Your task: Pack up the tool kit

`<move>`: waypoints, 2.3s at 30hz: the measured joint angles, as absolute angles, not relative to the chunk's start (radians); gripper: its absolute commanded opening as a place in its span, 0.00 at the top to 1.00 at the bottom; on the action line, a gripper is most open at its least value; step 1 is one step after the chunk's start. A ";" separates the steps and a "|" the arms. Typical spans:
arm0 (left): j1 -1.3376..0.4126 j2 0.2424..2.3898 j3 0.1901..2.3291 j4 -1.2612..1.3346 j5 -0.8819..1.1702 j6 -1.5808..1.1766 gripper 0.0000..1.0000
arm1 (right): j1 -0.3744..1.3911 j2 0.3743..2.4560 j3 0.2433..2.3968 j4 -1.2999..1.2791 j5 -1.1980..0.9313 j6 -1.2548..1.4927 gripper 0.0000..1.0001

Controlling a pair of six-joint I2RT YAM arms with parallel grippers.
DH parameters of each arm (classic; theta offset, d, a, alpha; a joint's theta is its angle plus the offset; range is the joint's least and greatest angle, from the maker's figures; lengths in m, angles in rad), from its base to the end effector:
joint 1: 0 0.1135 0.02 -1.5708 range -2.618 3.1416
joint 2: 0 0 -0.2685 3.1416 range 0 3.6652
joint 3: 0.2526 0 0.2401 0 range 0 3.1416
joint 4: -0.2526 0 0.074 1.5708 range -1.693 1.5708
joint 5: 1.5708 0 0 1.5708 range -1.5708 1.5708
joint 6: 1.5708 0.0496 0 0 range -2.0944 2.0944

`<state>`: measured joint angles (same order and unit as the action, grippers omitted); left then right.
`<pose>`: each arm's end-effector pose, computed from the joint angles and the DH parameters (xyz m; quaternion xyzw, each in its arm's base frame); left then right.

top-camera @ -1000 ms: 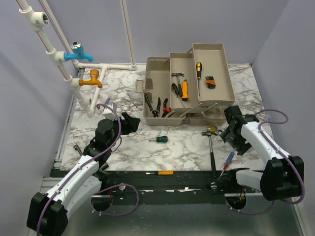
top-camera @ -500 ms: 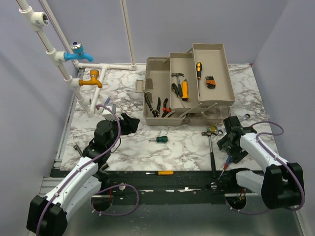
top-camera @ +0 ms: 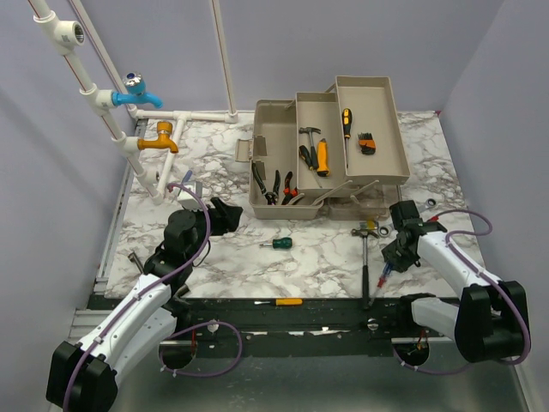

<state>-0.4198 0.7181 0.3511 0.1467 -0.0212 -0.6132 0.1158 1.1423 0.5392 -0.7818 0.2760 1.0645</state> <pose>0.1620 -0.0712 0.2357 -0.0819 0.7762 -0.3015 0.5476 0.1570 0.0046 0.1557 0.4618 0.8715 -0.0626 0.1526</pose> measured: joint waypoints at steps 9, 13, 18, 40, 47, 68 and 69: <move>-0.420 0.741 0.351 0.147 -0.035 -0.609 0.32 | 0.116 1.165 0.561 -0.772 0.241 1.054 0.95; -0.420 0.741 0.351 0.147 -0.045 -0.605 0.32 | 0.116 1.171 0.585 -0.799 0.242 1.037 0.98; -0.420 0.741 0.351 0.147 -0.055 -0.598 0.32 | 0.116 1.078 0.635 -0.808 0.206 0.974 0.99; -0.420 0.644 0.285 0.199 -0.056 -0.556 0.29 | 0.116 0.764 0.978 -0.554 0.096 0.806 0.99; -0.420 0.643 0.255 0.266 -0.037 -0.535 0.26 | 0.116 0.735 1.013 -0.353 0.119 0.748 0.99; -0.420 0.661 0.237 0.295 -0.003 -0.524 0.01 | 0.282 1.377 1.301 -0.091 -0.200 0.617 0.99; -0.420 0.659 0.237 0.295 -0.003 -0.524 0.02 | 0.321 1.398 1.338 -0.108 -0.189 0.596 0.99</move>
<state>-0.4198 0.6586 0.2371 0.2947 -0.0032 -0.5236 0.3210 1.3983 1.3376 -0.1081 -0.1886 0.5961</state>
